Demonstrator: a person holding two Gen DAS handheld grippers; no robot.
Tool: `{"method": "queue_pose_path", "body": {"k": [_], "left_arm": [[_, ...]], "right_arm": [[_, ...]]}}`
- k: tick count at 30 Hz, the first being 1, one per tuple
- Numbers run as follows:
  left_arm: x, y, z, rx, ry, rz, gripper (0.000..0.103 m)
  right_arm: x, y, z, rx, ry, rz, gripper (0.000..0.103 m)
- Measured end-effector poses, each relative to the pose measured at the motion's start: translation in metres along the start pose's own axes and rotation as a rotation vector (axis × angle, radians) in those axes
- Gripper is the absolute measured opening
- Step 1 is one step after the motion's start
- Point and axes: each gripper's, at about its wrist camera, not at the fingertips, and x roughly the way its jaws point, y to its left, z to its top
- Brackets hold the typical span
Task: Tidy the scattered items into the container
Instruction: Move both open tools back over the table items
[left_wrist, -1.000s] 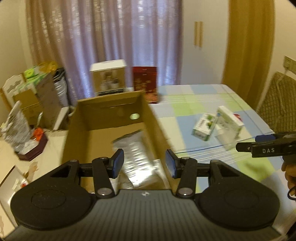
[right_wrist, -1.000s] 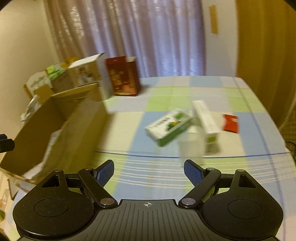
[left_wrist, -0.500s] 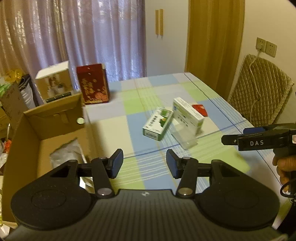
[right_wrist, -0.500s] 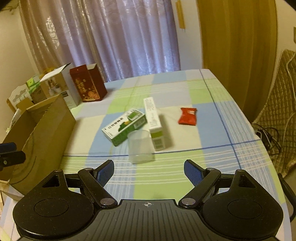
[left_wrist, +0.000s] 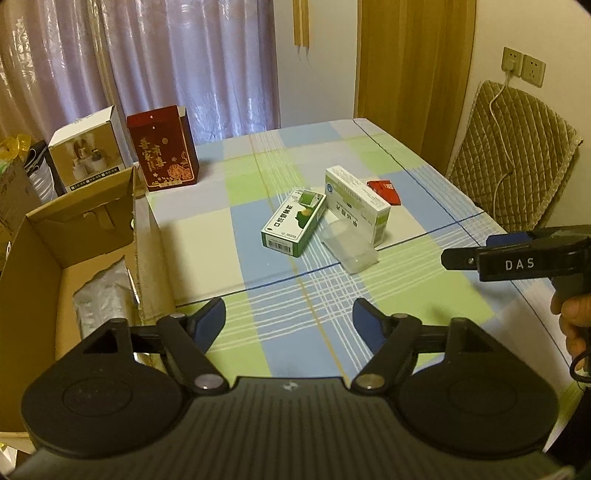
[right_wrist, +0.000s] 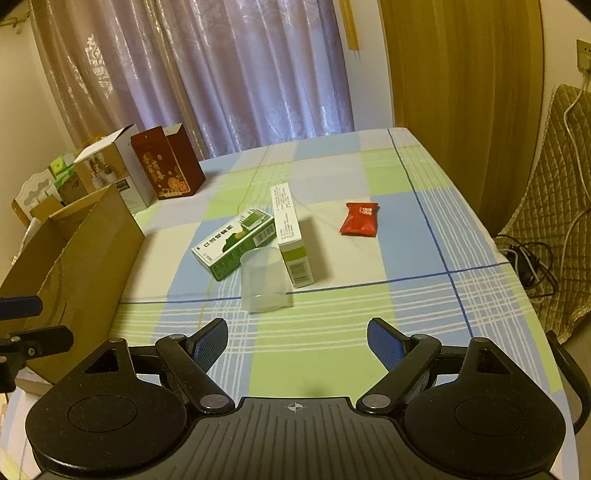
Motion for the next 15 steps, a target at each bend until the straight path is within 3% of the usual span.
{"method": "queue_pose_path", "body": {"k": [15], "left_arm": [[0.047, 0.003, -0.002, -0.007, 0.048, -0.018, 0.082]], "right_arm": [[0.033, 0.003, 0.023, -0.076, -0.001, -0.002, 0.088]]}}
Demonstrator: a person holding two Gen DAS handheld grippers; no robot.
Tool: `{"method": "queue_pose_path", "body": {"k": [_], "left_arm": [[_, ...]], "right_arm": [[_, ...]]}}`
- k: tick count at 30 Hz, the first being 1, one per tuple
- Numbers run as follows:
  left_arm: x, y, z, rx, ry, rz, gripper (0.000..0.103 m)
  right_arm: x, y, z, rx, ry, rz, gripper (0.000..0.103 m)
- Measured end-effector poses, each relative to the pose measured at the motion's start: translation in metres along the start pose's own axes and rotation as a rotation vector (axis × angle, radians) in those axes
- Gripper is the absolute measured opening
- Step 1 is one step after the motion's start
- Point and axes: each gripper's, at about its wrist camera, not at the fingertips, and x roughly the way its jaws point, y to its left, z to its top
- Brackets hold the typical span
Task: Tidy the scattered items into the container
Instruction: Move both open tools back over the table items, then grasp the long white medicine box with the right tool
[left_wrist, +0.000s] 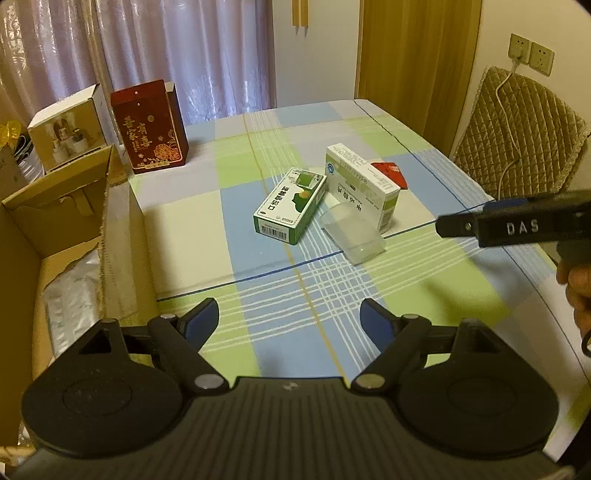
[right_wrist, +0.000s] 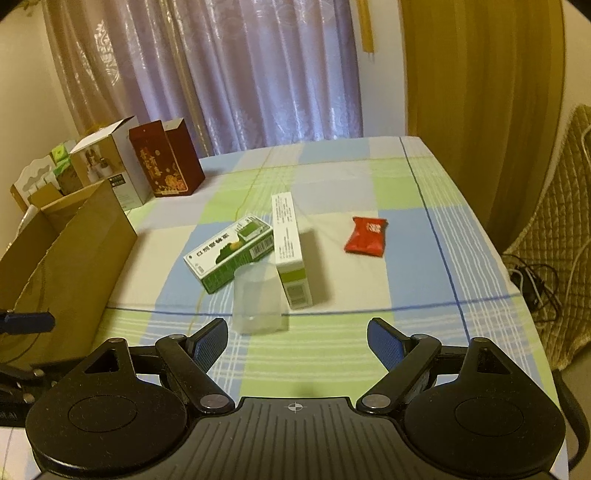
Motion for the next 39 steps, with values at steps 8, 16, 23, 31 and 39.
{"method": "queue_pose_path", "body": {"k": [8, 16, 23, 31, 39], "left_arm": [[0.027, -0.005, 0.001, 0.062, -0.006, 0.008, 0.087], [0.046, -0.018, 0.002, 0.176, -0.044, 0.029, 0.089], [0.055, -0.028, 0.0, 0.225, -0.065, 0.028, 0.09], [0.055, -0.044, -0.004, 0.298, -0.102, 0.044, 0.09], [0.055, -0.053, -0.006, 0.326, -0.115, 0.052, 0.09]], "right_arm": [[0.022, 0.008, 0.014, -0.064, -0.004, -0.001, 0.088], [0.052, 0.006, 0.023, -0.118, 0.02, -0.003, 0.088], [0.086, 0.013, 0.041, -0.168, 0.007, -0.017, 0.087], [0.124, 0.017, 0.057, -0.194, 0.045, -0.045, 0.062], [0.125, 0.011, 0.056, -0.188, 0.084, -0.033, 0.027]]}}
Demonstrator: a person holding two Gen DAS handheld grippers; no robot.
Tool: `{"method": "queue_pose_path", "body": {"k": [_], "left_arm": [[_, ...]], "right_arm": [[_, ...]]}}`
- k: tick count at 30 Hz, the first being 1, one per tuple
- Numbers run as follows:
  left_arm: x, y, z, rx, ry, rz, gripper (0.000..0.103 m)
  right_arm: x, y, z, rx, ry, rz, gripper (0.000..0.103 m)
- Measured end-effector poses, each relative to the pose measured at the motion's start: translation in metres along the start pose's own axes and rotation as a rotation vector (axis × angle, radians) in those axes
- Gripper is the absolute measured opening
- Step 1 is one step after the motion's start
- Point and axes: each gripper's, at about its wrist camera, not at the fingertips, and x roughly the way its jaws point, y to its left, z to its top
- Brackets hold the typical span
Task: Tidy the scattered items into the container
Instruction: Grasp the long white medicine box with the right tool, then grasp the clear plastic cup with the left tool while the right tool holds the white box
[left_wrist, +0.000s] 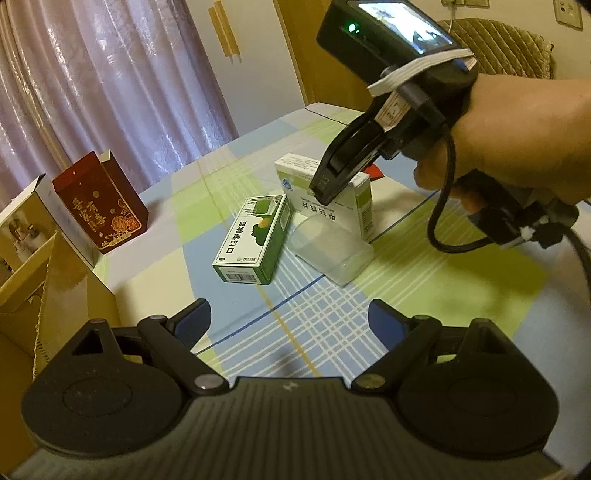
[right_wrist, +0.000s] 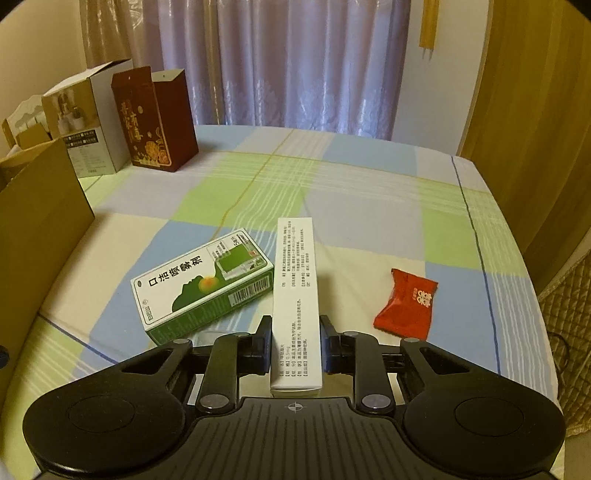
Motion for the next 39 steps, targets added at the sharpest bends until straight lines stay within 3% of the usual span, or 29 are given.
{"method": "queue_pose_path", "body": {"k": [8, 14, 22, 31, 34, 39], "left_arm": [[0.001, -0.009, 0.008, -0.042, 0.009, -0.016, 0.09], [0.021, -0.013, 0.024, -0.195, 0.042, -0.013, 0.09], [0.071, -0.023, 0.036, -0.394, 0.079, 0.014, 0.09], [0.116, -0.021, 0.048, -0.404, 0.113, 0.037, 0.088], [0.126, -0.022, 0.047, -0.386, 0.136, 0.034, 0.079], [0.126, -0.024, 0.042, -0.368, 0.125, -0.002, 0.051]], "right_arm": [[-0.042, -0.018, -0.026, 0.016, 0.0, -0.02, 0.027], [-0.072, -0.036, -0.053, 0.03, -0.004, -0.071, 0.027], [-0.092, -0.05, -0.075, 0.07, -0.02, -0.073, 0.027], [-0.089, -0.052, -0.081, 0.04, -0.008, -0.082, 0.028], [-0.085, -0.055, -0.081, 0.046, 0.005, -0.075, 0.028], [-0.081, -0.057, -0.081, 0.048, 0.015, -0.074, 0.027]]}}
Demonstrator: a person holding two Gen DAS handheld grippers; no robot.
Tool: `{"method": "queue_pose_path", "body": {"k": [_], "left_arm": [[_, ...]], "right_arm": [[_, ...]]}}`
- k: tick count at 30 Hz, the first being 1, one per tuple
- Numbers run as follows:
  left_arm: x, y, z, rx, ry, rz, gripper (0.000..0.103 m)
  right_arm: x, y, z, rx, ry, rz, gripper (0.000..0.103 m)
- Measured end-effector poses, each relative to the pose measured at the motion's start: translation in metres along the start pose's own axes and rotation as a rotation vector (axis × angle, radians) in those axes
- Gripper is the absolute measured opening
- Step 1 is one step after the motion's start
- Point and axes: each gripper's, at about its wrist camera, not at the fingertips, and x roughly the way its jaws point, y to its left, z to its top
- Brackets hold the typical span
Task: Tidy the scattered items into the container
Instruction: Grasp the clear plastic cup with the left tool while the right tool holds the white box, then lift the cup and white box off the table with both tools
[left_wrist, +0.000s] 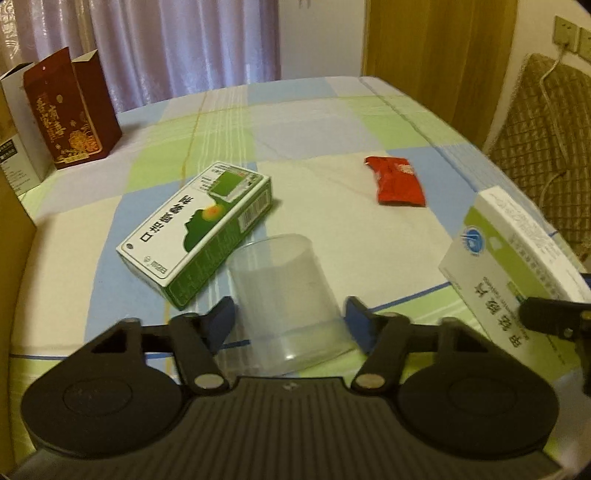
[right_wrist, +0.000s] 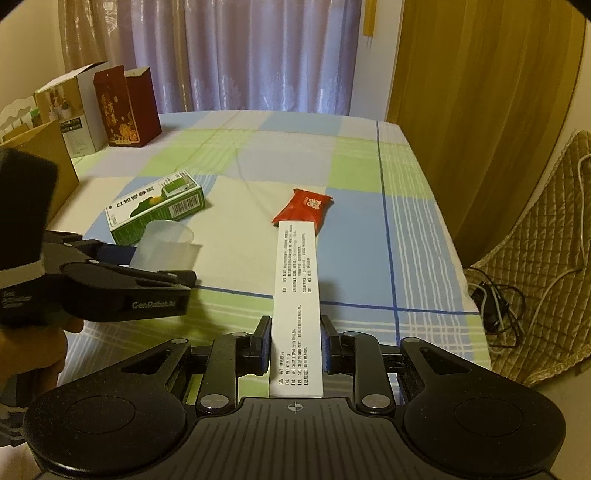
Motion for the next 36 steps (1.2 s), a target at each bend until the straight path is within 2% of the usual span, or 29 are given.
{"method": "queue_pose_path", "body": {"k": [8, 17, 22, 26, 30, 35, 36], "left_arm": [[-0.042, 0.0, -0.033, 0.068, 0.001, -0.034, 0.049], [-0.11, 0.016, -0.08, 0.145, 0.019, -0.045, 0.047], [-0.134, 0.022, -0.099, 0.167, 0.045, -0.038, 0.047], [-0.14, 0.029, -0.104, 0.143, 0.042, -0.03, 0.047], [-0.138, 0.03, -0.095, 0.109, 0.026, -0.042, 0.054], [-0.119, 0.021, -0.082, 0.117, 0.019, -0.044, 0.068], [-0.115, 0.019, -0.081, 0.119, 0.023, -0.046, 0.069]], "right_arm": [[-0.017, 0.01, -0.012, 0.006, 0.024, 0.029, 0.027], [-0.066, 0.04, -0.052, 0.043, 0.058, 0.072, 0.027], [-0.092, 0.059, -0.077, 0.061, 0.074, 0.089, 0.027], [-0.098, 0.063, -0.089, 0.098, 0.066, 0.076, 0.027], [-0.094, 0.065, -0.088, 0.084, 0.036, 0.067, 0.028], [-0.085, 0.064, -0.09, 0.053, 0.037, 0.055, 0.028], [-0.084, 0.064, -0.092, 0.05, 0.038, 0.052, 0.028]]}}
